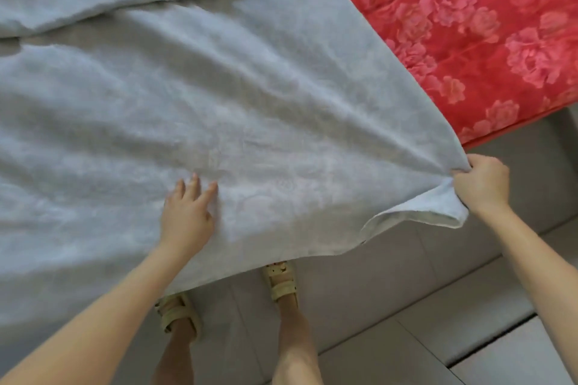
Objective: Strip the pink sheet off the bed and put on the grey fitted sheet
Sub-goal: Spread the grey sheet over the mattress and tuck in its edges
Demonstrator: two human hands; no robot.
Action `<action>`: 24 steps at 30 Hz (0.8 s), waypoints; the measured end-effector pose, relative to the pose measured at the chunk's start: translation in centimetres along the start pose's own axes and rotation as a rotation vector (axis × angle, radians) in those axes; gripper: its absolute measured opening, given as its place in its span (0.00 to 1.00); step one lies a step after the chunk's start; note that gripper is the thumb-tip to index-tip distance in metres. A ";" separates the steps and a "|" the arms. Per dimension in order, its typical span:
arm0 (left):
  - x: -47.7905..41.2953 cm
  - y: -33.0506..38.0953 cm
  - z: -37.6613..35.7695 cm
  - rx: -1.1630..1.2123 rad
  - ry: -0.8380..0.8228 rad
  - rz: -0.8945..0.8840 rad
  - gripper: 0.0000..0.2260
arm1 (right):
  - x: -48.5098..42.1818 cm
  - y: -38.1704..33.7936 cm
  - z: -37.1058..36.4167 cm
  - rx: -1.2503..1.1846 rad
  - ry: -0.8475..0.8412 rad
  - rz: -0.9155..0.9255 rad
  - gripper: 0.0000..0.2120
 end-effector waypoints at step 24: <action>21.6 -31.0 -1.8 0.611 0.355 0.953 0.12 | 28.7 -35.6 -26.9 0.315 -0.613 0.993 0.19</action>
Point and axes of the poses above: each hand's wrist, its own x-axis away from the middle knuckle, its own z-axis out of the back of the hand, y = z × x, the point moved 9 cm from there along -x, towards the middle knuckle, and after that the axes turned 6 degrees about -x, right-handed, at the moved point
